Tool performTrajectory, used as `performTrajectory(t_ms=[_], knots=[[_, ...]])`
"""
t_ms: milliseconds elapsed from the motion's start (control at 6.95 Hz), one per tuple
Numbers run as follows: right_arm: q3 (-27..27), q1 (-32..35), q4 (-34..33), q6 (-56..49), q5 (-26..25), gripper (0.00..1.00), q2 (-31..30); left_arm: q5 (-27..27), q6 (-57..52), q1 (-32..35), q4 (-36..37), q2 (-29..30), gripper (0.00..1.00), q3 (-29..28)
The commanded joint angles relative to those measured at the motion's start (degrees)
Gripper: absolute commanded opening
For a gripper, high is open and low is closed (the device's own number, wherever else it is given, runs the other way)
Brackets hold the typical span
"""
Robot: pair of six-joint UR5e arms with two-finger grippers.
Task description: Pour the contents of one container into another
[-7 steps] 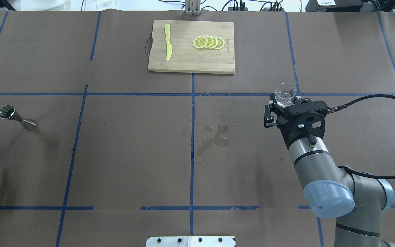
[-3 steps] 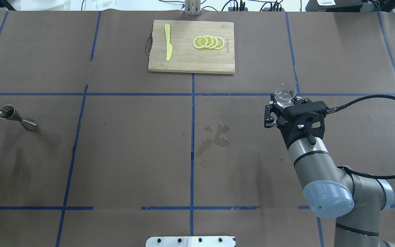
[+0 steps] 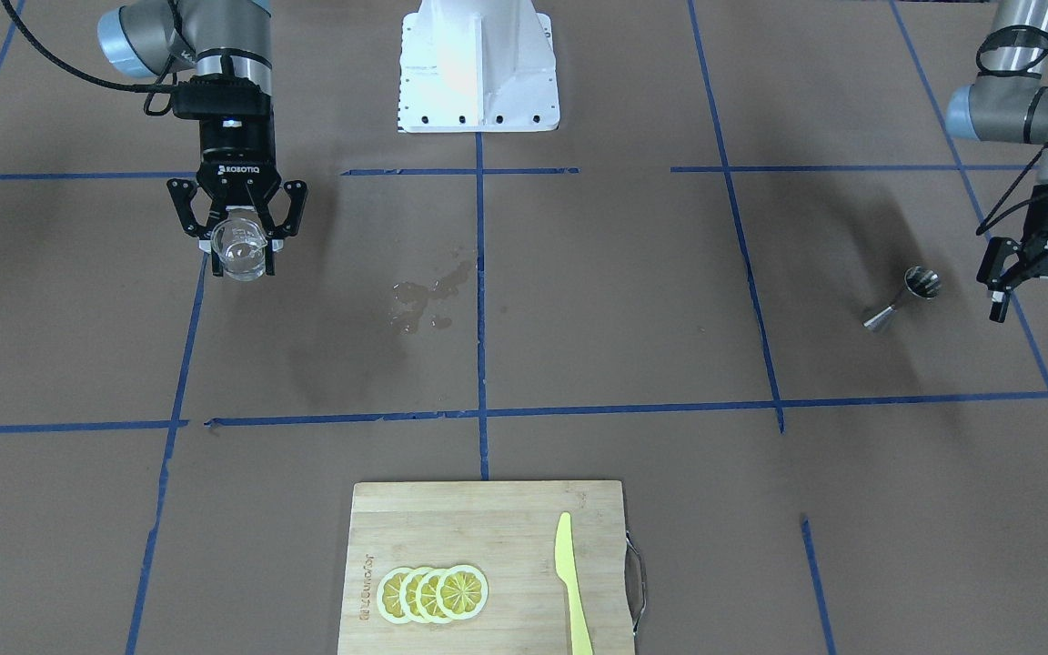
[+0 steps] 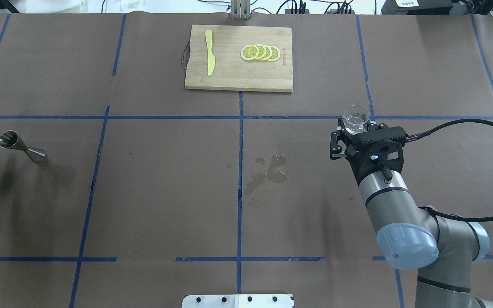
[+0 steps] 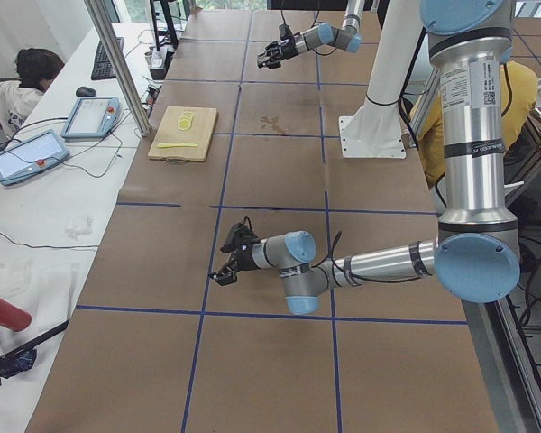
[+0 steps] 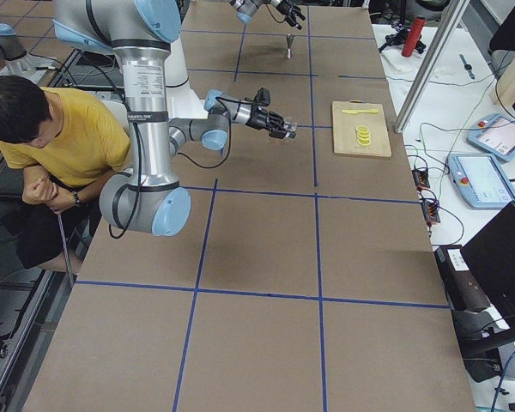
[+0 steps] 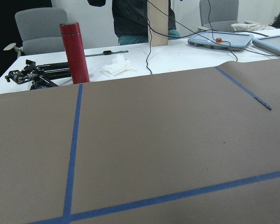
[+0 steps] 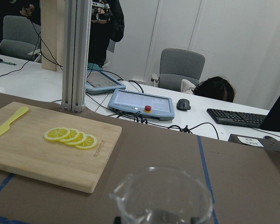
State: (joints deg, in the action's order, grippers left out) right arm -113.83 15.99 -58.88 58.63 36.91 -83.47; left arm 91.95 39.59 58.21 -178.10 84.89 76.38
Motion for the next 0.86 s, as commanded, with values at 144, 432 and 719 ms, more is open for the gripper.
performTrajectory(t_ms=[144,432,719], knots=[[0.63,0.01,0.0,0.34,0.09,0.0,-0.02,20.58,-6.63,13.75,22.73,9.57,1.0,0.0],[3.95,-0.43,0.26,4.18,0.09,0.0,0.67,31.93,-6.55,18.77,37.47,12.99,1.0,0.69],[11.48,-1.4,9.51,5.09,0.01,0.0,2.17,37.14,-6.72,20.01,44.05,12.85,1.0,4.47]])
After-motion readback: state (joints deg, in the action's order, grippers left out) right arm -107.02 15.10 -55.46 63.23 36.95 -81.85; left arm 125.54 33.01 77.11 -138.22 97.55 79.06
